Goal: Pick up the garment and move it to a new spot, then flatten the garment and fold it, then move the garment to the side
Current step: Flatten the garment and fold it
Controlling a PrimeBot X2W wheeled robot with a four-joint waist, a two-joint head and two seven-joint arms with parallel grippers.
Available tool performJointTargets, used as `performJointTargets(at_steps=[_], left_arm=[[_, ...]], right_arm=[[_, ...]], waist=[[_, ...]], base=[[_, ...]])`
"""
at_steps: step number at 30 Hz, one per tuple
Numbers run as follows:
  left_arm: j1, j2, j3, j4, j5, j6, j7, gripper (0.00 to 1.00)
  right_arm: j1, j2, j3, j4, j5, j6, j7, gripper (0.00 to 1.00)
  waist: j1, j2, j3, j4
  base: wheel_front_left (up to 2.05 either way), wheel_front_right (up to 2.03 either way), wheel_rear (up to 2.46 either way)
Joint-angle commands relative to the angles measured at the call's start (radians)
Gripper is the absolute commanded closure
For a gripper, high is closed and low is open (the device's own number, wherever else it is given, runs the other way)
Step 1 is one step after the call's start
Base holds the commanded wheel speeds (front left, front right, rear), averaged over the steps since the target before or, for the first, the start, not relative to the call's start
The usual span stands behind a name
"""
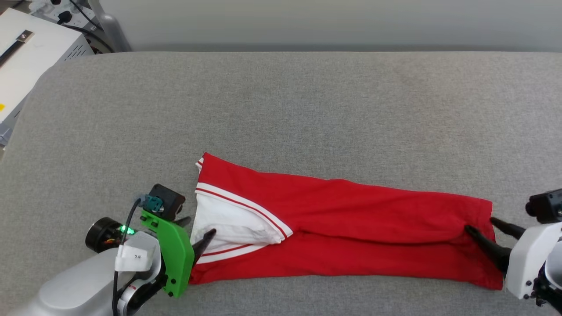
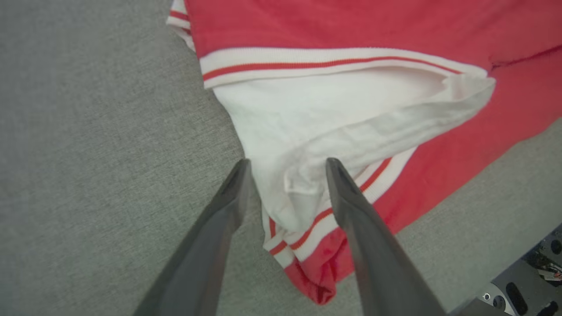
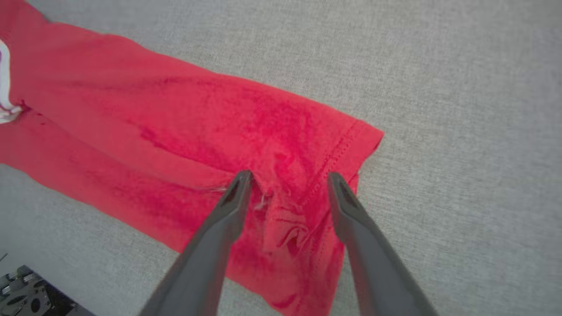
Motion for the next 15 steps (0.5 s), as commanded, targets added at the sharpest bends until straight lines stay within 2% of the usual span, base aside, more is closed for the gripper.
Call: performJointTargets(at_steps=[1,3,8,12,15], left_arm=[[0.018,-0.001,0.017,-0.001,0.015,0.020,-0.039,0.00],[0.025,0.002,0.037,-0.009,0.032,0.054,-0.098,0.00],[0.039,-0.004,0.084,-0.027,0.100,0.171,-0.253,0.00],[0.056,-0.025,0.126,-0.033,0.127,0.244,-0.345,0.00],[0.072,-0.046,0.161,-0.031,0.154,0.290,-0.375,0.00]], right_arm=[[0.013,-0.008,-0.024,-0.022,0.001,-0.001,-0.007,0.00],[0.024,-0.021,-0.062,-0.057,0.018,-0.001,-0.003,0.00],[0.065,-0.046,-0.198,-0.109,0.078,-0.001,0.020,0.00],[0.095,-0.049,-0.283,-0.090,0.125,-0.001,0.068,0.00],[0.113,-0.042,-0.310,-0.065,0.156,-0.001,0.119,0.00]], waist=[[0.0001,0.0038,-0.019,-0.001],[0.0001,0.0038,-0.027,0.001],[0.0001,0.0038,-0.035,0.017],[0.0001,0.0038,-0.028,0.033],[0.0001,0.0038,-0.019,0.044]], base=[[0.00,0.00,0.00],[0.00,0.00,0.00],[0.00,0.00,0.00],[0.00,0.00,0.00],[0.00,0.00,0.00]])
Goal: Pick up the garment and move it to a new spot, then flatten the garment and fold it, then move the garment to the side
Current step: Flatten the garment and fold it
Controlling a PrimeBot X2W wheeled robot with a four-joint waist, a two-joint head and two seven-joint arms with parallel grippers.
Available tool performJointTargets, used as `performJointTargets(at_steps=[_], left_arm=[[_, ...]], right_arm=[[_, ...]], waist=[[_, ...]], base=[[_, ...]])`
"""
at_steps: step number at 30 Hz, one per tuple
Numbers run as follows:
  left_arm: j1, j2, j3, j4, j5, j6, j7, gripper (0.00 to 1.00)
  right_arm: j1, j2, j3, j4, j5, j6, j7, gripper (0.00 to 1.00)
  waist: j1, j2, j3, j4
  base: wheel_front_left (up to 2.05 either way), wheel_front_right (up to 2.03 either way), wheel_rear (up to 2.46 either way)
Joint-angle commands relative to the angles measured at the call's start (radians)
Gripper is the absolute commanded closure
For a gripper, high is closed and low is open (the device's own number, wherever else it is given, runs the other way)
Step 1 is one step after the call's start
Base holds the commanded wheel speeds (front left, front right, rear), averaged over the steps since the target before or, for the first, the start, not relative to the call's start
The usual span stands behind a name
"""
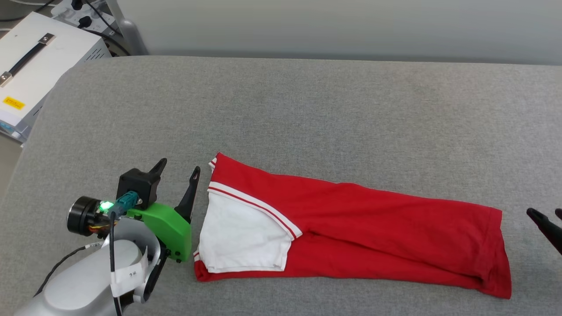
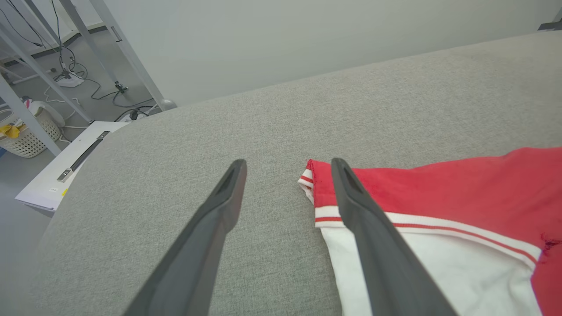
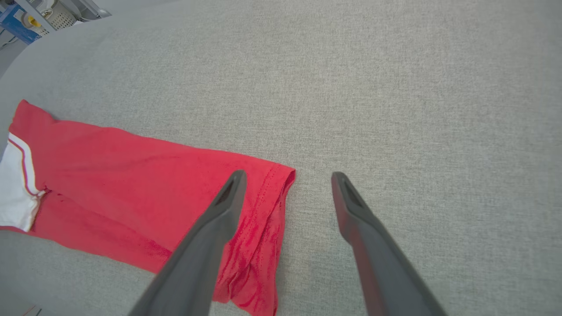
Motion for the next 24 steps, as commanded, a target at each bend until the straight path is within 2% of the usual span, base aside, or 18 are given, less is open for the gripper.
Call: performJointTargets(at_steps=[1,7,12,18,19,24], left_arm=[[0.028,-0.018,0.024,0.001,0.027,0.026,-0.013,0.00],[0.101,-0.091,0.182,-0.034,0.158,0.085,-0.019,0.00],[0.198,-0.159,0.322,-0.070,0.290,0.094,-0.019,0.00],[0.293,-0.247,0.455,-0.088,0.434,0.067,-0.020,0.00],[0.319,-0.277,0.496,-0.094,0.471,0.049,-0.020,0.00],[0.367,-0.343,0.578,-0.090,0.556,-0.003,-0.020,0.00]], right_arm=[[0.020,0.010,-0.007,0.017,0.014,-0.001,0.027,0.00],[0.024,0.056,-0.006,0.079,0.040,-0.001,0.080,0.00],[0.008,0.090,0.026,0.130,0.045,-0.001,0.100,0.00],[-0.019,0.127,0.082,0.169,0.069,-0.001,0.110,0.00],[-0.031,0.139,0.098,0.173,0.081,-0.001,0.103,0.00],[-0.061,0.160,0.152,0.173,0.102,-0.001,0.092,0.00]], waist=[[0.0001,0.0038,0.011,0.011],[0.0001,0.0038,0.036,0.032],[0.0001,0.0038,0.055,0.043],[0.0001,0.0038,0.070,0.051],[0.0001,0.0038,0.074,0.052],[0.0001,0.0038,0.078,0.053]], base=[[0.00,0.00,0.00],[0.00,0.00,0.00],[0.00,0.00,0.00],[0.00,0.00,0.00],[0.00,0.00,0.00],[0.00,0.00,0.00]])
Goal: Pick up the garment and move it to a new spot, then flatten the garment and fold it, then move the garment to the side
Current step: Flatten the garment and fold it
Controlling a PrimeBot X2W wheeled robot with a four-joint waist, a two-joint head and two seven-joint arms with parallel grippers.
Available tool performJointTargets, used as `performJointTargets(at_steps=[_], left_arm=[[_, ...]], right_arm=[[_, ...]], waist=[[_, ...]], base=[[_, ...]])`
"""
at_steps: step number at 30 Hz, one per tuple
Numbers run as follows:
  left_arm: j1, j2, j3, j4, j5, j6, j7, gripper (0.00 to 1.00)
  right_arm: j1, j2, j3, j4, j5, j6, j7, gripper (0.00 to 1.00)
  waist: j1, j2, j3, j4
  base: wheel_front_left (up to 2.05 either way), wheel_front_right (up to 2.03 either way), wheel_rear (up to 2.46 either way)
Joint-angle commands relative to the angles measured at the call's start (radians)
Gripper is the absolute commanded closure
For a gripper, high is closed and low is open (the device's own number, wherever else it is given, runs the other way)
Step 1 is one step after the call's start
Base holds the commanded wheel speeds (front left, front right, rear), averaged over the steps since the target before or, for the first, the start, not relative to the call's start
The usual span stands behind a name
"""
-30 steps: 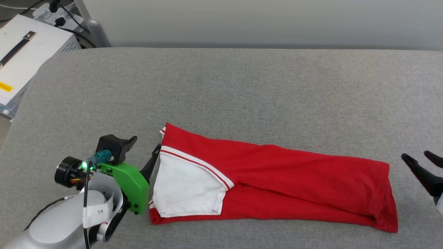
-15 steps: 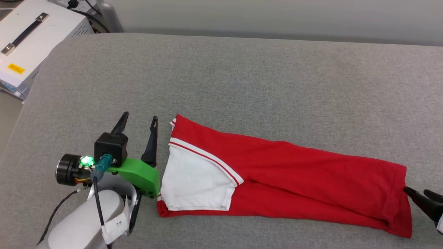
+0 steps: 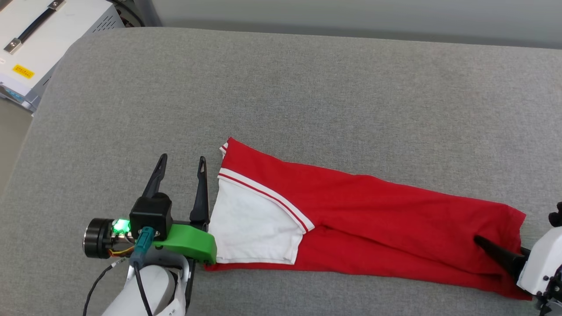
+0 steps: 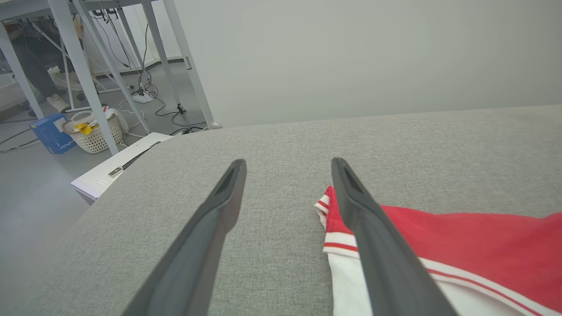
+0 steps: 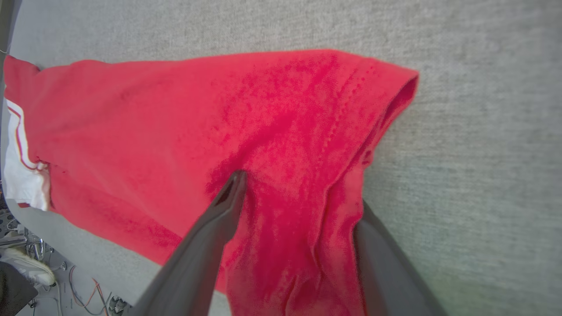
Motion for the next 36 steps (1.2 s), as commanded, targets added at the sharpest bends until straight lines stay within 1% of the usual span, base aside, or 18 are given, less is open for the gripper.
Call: performJointTargets(at_steps=[1,7,8,13,16,22,28,32,36], left_arm=[[0.022,-0.018,0.019,0.002,0.022,-0.014,-0.006,0.00],[0.061,-0.090,0.092,0.011,0.103,-0.071,-0.006,0.00],[0.066,-0.098,0.102,0.013,0.113,-0.079,-0.006,0.00],[0.094,-0.137,0.153,0.017,0.163,-0.119,-0.006,0.00],[0.109,-0.154,0.179,0.019,0.186,-0.139,-0.006,0.00],[0.135,-0.183,0.216,0.020,0.226,-0.179,-0.006,0.00],[0.155,-0.207,0.248,0.025,0.251,-0.210,-0.006,0.00],[0.169,-0.218,0.267,0.029,0.266,-0.226,-0.006,0.00],[0.178,-0.229,0.284,0.031,0.278,-0.238,-0.006,0.00]], right_arm=[[-0.011,0.025,0.029,0.011,0.008,-0.001,-0.001,0.00],[-0.042,0.016,0.082,0.034,-0.007,-0.001,-0.035,0.00],[-0.045,0.012,0.088,0.039,-0.012,-0.001,-0.044,1.00],[-0.053,-0.018,0.103,0.063,-0.004,-0.001,-0.076,1.00],[-0.054,-0.042,0.094,0.074,-0.002,-0.001,-0.097,1.00],[-0.039,-0.111,0.043,0.103,-0.002,-0.001,-0.135,1.00],[-0.013,-0.182,0.011,0.120,-0.019,-0.001,-0.140,1.00],[-0.001,-0.190,0.000,0.059,0.004,-0.001,-0.122,1.00],[0.003,-0.182,0.011,-0.059,0.009,-0.001,-0.088,1.00]], waist=[[0.0000,0.0038,0.000,0.000],[0.0000,0.0038,-0.011,0.002],[0.0000,0.0038,-0.014,0.002],[0.0000,0.0038,-0.034,-0.004],[0.0000,0.0038,-0.045,-0.008],[0.0000,0.0038,-0.067,-0.013],[0.0000,0.0038,-0.087,-0.022],[0.0000,0.0038,-0.098,-0.027],[0.0000,0.0038,-0.103,-0.030]], base=[[0.00,0.00,0.00],[0.00,0.00,0.00],[0.00,0.00,0.00],[0.00,0.00,0.00],[0.00,0.00,0.00],[0.00,0.00,0.00],[0.00,0.00,0.00],[0.00,0.00,0.00],[0.00,0.00,0.00]])
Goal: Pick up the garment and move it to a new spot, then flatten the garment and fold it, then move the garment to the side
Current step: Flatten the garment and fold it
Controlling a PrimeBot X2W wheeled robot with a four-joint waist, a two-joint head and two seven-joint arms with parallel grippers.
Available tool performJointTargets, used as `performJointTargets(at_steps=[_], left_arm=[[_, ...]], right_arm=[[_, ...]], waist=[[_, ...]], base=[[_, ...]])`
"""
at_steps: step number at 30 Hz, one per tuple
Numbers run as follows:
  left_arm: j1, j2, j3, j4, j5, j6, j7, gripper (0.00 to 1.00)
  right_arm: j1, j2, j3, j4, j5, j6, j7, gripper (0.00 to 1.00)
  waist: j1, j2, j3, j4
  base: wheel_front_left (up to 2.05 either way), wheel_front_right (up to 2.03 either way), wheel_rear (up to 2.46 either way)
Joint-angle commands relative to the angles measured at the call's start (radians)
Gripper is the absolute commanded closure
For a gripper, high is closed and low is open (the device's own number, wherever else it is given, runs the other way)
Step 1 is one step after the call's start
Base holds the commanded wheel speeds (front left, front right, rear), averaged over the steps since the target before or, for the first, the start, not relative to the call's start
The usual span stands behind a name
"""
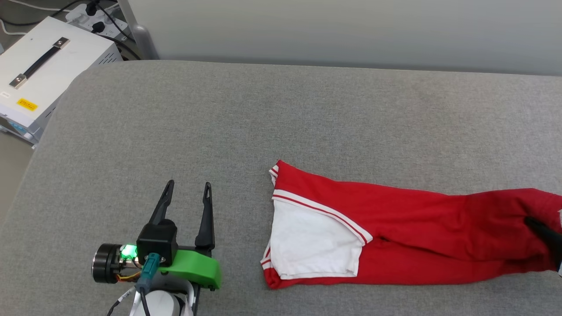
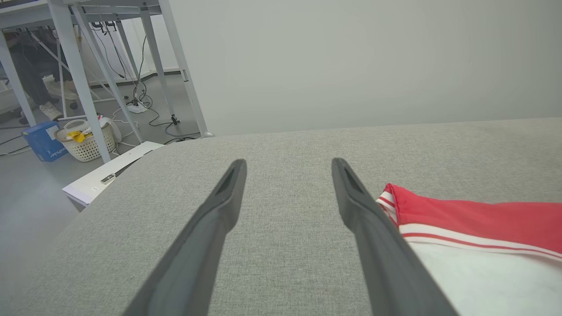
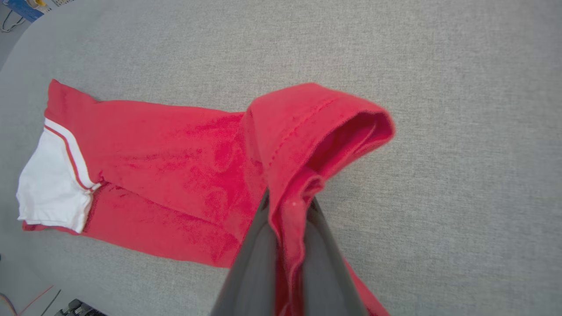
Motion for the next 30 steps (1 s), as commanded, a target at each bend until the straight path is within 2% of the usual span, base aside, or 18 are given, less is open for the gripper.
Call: performJointTargets(at_steps=[1,7,12,20,30], left_arm=[[0.017,-0.007,0.007,0.002,0.016,-0.007,-0.006,0.00],[0.012,-0.025,0.024,0.005,0.032,-0.026,-0.006,0.00],[-0.002,-0.038,0.035,0.004,0.044,-0.041,-0.006,0.00],[-0.024,-0.055,0.054,0.003,0.058,-0.057,-0.006,0.00],[-0.047,-0.076,0.062,0.008,0.072,-0.071,-0.006,0.00]], right_arm=[[0.004,0.009,0.007,-0.043,-0.001,-0.001,0.013,1.00],[-0.042,0.078,0.067,-0.181,-0.065,-0.001,0.093,1.00],[-0.137,0.165,0.159,-0.208,-0.137,-0.001,0.145,1.00],[-0.325,0.274,0.362,-0.134,-0.230,-0.001,0.152,1.00],[-0.520,0.395,0.591,0.026,-0.267,-0.001,0.115,1.00]], waist=[[0.0000,0.0038,-0.001,0.000],[0.0000,0.0038,0.007,0.008],[0.0000,0.0038,0.030,0.021],[0.0000,0.0038,0.066,0.040],[0.0000,0.0038,0.100,0.059]], base=[[0.00,0.00,0.00],[0.00,0.00,0.00],[0.00,0.00,0.00],[0.00,0.00,0.00],[0.00,0.00,0.00]])
